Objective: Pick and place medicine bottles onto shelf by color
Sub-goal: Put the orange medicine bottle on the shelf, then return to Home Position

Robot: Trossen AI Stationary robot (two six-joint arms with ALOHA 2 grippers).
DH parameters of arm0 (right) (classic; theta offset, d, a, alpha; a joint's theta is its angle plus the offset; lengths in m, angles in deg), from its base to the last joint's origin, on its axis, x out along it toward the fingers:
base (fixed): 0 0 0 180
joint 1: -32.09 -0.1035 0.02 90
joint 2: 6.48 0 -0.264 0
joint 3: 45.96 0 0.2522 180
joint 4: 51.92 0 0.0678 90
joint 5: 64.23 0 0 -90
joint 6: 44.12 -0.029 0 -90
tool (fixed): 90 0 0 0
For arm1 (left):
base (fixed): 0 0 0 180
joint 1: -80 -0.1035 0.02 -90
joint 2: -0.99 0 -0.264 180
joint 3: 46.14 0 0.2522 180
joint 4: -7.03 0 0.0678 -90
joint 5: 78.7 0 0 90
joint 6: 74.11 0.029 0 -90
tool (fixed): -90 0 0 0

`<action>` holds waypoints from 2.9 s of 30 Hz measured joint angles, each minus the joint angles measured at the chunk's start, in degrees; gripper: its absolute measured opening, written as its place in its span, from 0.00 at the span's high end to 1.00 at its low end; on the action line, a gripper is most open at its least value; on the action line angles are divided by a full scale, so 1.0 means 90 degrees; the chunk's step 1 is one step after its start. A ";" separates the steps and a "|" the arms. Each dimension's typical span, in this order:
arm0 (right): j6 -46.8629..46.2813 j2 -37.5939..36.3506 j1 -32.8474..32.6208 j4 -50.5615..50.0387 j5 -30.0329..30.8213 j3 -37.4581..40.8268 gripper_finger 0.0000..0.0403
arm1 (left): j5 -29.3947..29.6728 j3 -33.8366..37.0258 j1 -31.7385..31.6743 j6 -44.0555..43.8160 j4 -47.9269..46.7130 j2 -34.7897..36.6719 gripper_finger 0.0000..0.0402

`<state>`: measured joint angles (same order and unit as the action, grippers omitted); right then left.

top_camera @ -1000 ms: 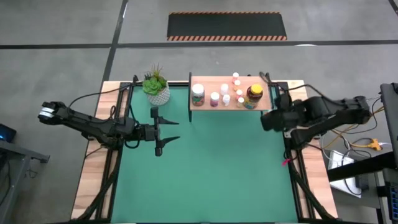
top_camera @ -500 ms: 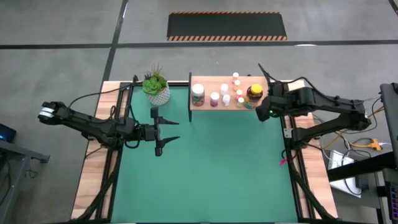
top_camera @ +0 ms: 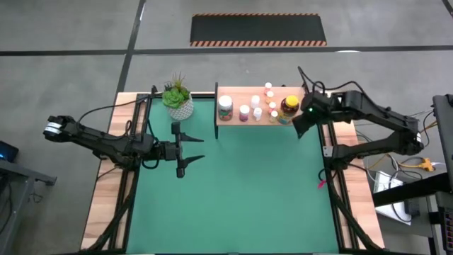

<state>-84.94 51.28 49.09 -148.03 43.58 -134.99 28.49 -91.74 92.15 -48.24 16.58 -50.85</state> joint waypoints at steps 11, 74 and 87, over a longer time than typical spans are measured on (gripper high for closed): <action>0.0321 0.0176 0.0674 0.0173 0.0005 0.0110 0.74 | 0.0000 0.0000 0.0002 0.0002 0.0001 0.0000 0.44; 0.4076 -0.0034 -0.4183 0.8811 0.0757 0.3459 0.73 | -0.0046 0.0044 0.0803 -0.0680 -0.1129 0.0053 0.44; 0.6377 0.1236 -0.2422 1.3039 -0.2335 0.4769 0.88 | 0.0443 0.0984 0.0815 -0.0328 -0.0977 0.1129 0.47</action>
<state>-27.55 62.40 27.29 -30.67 22.56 -92.07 32.48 -82.89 99.49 -51.20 7.79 -40.68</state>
